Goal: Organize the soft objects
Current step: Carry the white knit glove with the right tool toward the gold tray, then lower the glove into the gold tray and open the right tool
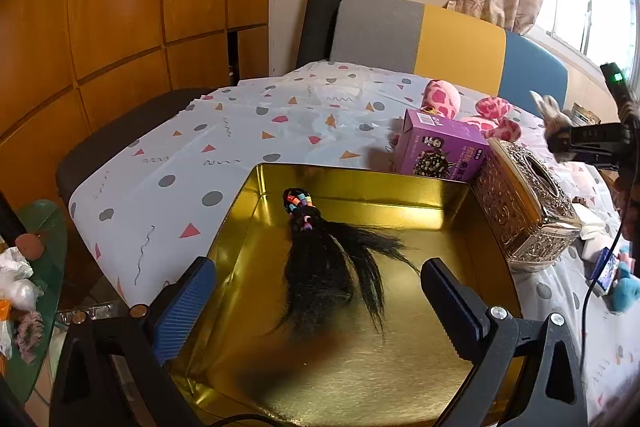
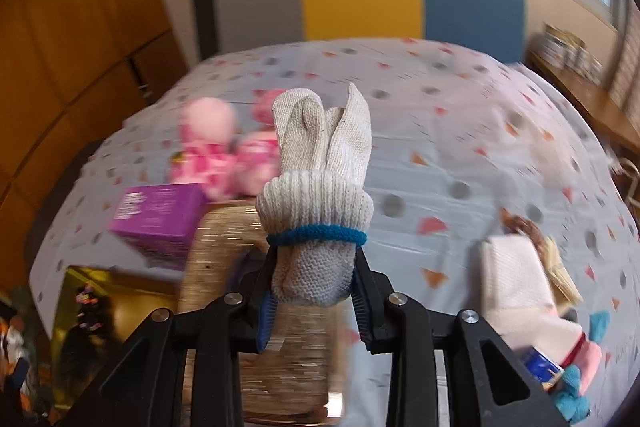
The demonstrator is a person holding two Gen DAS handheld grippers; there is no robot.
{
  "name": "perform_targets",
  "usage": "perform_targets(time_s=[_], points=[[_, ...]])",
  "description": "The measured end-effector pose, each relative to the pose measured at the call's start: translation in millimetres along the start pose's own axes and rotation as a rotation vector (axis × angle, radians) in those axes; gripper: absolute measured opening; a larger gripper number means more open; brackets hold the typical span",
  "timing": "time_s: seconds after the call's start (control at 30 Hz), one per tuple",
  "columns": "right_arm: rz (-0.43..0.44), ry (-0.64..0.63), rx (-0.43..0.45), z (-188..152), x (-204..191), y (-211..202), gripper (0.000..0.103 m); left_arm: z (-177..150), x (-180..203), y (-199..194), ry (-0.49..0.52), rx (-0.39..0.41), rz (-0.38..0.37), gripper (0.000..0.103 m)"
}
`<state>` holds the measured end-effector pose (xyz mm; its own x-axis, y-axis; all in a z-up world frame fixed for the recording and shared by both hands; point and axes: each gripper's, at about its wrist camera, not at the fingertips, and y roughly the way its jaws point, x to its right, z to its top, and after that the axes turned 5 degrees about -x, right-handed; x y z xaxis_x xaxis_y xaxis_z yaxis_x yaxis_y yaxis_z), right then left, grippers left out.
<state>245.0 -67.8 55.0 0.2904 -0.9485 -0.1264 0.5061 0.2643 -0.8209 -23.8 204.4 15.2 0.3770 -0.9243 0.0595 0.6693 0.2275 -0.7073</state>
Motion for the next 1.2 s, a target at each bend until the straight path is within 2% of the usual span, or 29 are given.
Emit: perform_targets(time_s=[0.17, 0.43, 0.77, 0.9, 1.2], points=[[0.081, -0.088, -0.008, -6.7, -51.5, 0.3, 0.032, 0.0, -6.4, -3.8, -0.013, 0.006, 0.0, 0.103], [0.187, -0.187, -0.072, -40.6, -118.4, 7.1, 0.032, -4.0, -8.2, -0.9, 0.009, -0.025, 0.022, 0.103], [0.277, -0.197, -0.207, -94.7, -151.5, 30.5, 0.032, -9.8, -8.7, 1.8, 0.019, -0.045, 0.014, 0.103], [0.3, -0.199, -0.263, -105.8, -162.1, 45.5, 0.032, -9.8, -11.6, 0.3, 0.015, -0.044, 0.01, 0.103], [0.252, -0.17, -0.305, -109.3, -181.0, 71.0, 0.032, -10.2, -23.2, -1.1, -0.01, -0.046, 0.011, 0.103]])
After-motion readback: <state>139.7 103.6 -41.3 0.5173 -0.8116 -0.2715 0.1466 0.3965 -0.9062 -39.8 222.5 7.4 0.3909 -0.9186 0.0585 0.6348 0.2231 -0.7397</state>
